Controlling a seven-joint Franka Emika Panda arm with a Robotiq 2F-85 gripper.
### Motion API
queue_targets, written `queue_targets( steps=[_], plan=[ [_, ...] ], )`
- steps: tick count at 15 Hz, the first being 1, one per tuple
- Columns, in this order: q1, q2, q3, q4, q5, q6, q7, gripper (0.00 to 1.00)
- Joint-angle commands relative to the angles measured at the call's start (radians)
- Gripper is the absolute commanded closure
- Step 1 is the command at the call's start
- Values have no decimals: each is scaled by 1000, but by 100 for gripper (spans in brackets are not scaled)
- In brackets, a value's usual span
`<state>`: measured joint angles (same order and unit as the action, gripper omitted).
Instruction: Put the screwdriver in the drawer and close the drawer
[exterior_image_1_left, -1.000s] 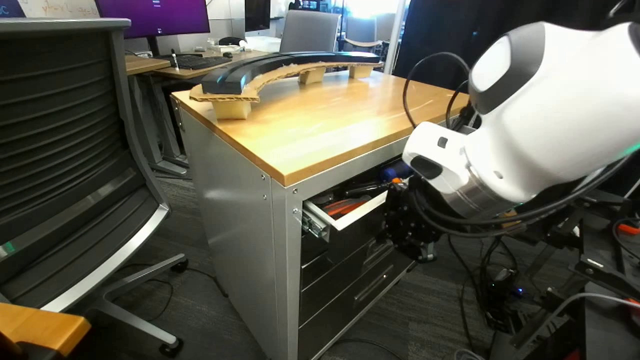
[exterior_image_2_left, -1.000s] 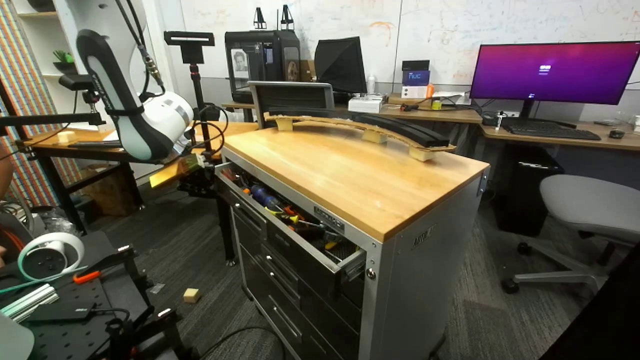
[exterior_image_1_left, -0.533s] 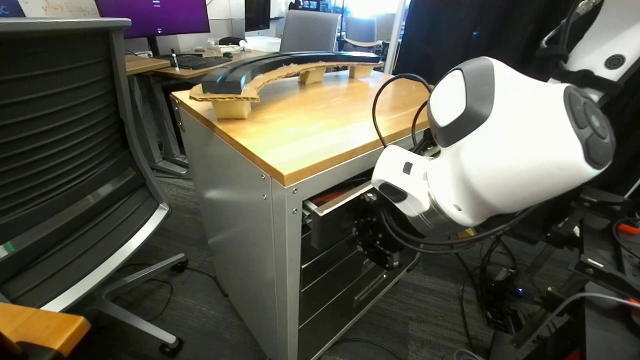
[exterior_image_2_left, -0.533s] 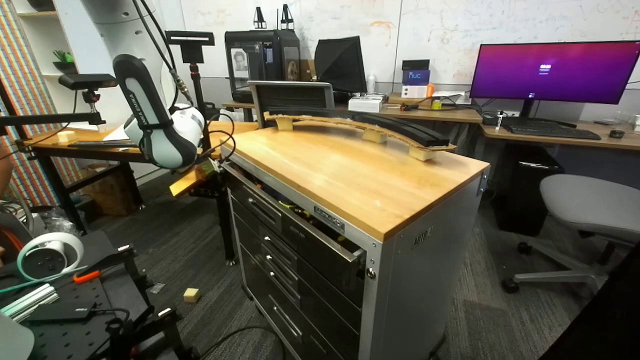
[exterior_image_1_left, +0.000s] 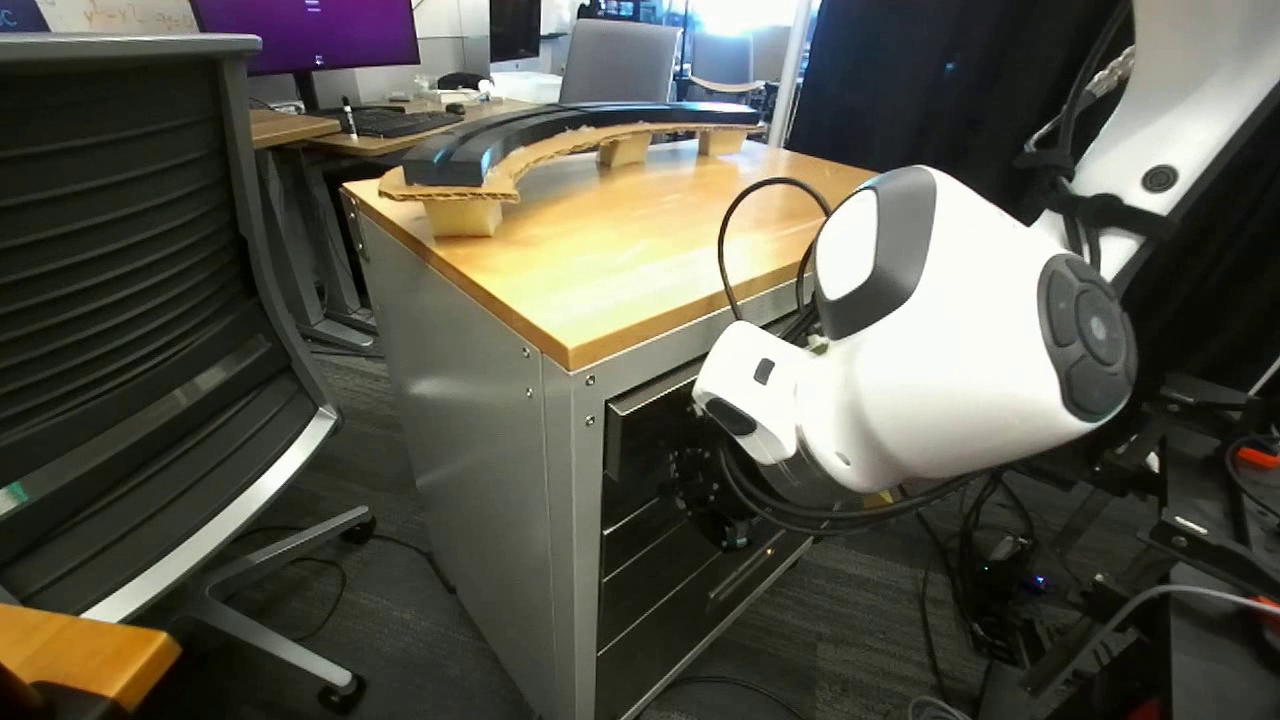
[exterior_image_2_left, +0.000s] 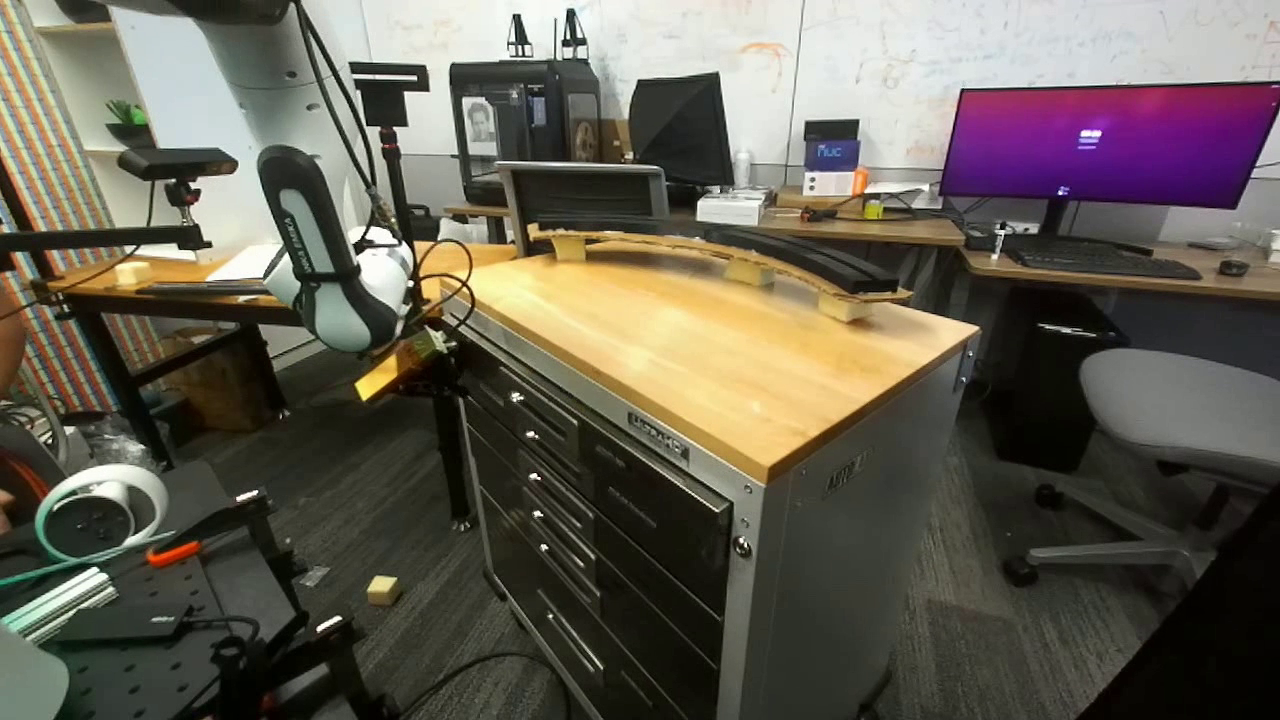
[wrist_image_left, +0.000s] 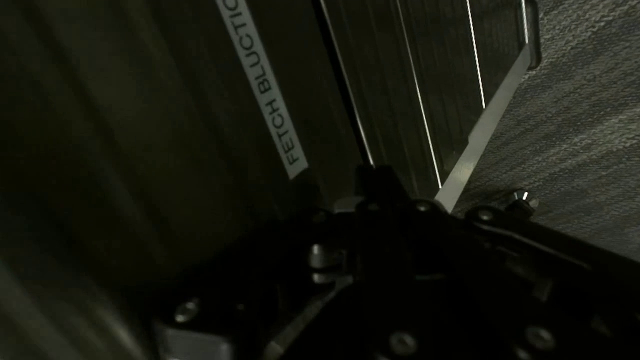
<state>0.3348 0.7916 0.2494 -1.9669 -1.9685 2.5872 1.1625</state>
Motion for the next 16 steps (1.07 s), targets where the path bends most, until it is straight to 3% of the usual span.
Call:
queue_targets(
  steps=[1,6,7,9,12,16],
  plan=[
    [-33,98,40,131,82,-65,-79,94],
    [-24,107,53,152,256,-110,-141,93],
    [-33,92,53,124,311,-116,-166,68],
    [-61,29,55,3,463,-136,-224,65],
    [-119,-114,69,-193,677,-151,-299,42],
    [-328,-252,242,-324,1004,-178,-454,12]
  ],
)
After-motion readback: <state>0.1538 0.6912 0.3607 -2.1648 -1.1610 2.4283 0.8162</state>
